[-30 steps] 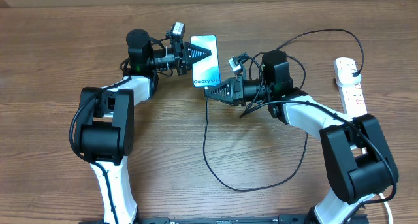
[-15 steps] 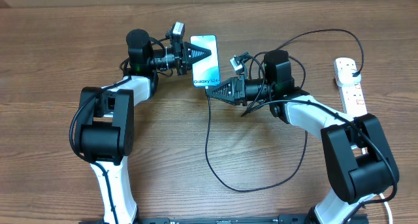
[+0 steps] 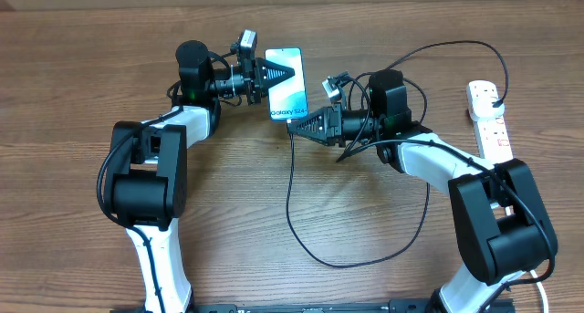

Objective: Plug charger to phone and switch on socket

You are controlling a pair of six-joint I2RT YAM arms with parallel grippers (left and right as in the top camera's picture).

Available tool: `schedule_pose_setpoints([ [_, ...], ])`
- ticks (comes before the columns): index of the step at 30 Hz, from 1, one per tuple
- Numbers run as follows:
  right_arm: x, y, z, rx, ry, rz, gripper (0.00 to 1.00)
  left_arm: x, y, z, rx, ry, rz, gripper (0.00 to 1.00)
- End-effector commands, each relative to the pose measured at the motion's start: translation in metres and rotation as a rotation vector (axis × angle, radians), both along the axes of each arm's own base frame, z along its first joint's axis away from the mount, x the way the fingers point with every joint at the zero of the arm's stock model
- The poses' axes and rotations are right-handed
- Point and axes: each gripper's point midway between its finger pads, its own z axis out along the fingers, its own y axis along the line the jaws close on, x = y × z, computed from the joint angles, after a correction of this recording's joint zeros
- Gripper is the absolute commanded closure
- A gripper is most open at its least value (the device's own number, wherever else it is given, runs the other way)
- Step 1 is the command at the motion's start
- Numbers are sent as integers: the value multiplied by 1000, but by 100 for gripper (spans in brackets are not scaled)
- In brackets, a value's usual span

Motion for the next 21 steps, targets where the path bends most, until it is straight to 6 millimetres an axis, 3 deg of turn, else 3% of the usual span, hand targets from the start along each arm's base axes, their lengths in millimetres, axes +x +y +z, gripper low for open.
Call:
schedule_pose_setpoints([
  [1, 23, -8, -5, -30, -7, -112, 96, -9, -6, 8, -8, -23, -68, 96],
  [21, 30, -9, -4, -29, 27, -160, 96, -9, -6, 8, -9, -15, -68, 95],
])
